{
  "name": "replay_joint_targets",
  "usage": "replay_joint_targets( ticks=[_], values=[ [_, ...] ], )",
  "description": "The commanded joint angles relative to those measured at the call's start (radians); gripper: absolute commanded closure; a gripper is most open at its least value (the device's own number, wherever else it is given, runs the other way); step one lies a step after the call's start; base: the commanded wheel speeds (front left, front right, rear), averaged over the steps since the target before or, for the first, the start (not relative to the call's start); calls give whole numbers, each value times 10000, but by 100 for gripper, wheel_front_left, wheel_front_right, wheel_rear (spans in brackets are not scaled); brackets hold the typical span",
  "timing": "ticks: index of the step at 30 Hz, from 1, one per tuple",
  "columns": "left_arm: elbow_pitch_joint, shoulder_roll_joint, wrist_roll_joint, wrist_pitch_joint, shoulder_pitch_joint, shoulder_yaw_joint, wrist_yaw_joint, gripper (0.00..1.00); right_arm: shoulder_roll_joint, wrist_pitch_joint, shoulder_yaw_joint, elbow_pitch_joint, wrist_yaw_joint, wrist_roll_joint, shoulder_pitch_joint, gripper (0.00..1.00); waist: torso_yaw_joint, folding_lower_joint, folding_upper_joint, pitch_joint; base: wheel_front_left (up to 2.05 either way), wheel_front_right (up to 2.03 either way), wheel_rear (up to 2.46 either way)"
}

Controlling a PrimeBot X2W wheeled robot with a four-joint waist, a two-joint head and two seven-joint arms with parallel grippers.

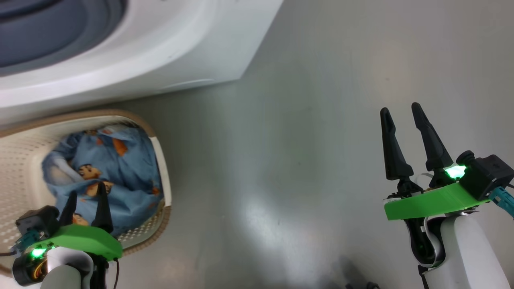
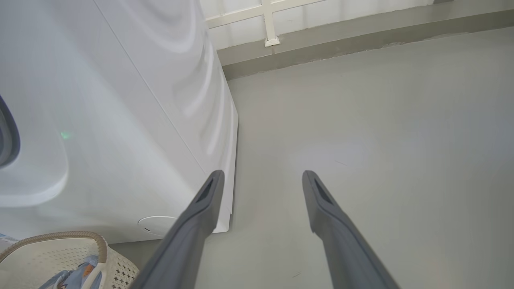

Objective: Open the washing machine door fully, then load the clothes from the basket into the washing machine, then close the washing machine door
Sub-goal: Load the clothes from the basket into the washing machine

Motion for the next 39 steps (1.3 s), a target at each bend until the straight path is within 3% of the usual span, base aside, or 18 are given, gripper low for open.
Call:
replay_joint_targets(
  ticks=[1, 14, 27, 39],
  values=[
    [104, 277, 128, -63, 65, 291, 14, 0, 37, -74, 248, -231, 63, 130, 66, 0, -471, -2, 0, 553, 0, 0, 0],
    [1963, 806, -48, -63, -999, 937, 108, 0, 127, -74, 446, -160, 63, 430, -157, 0, -1030, -2, 0, 1337, 0, 0, 0],
    [3325, 1303, 218, -63, -2209, 719, 310, 0, 132, -74, 578, -210, 63, 728, -213, 0, -1218, -2, 0, 1710, 0, 0, 0],
    [4303, 1881, 480, -11, -3235, 419, 754, 0, 133, -74, 580, -199, 63, 847, -256, 0, -1523, -2, 0, 2179, 0, 0, 0]
  ],
)
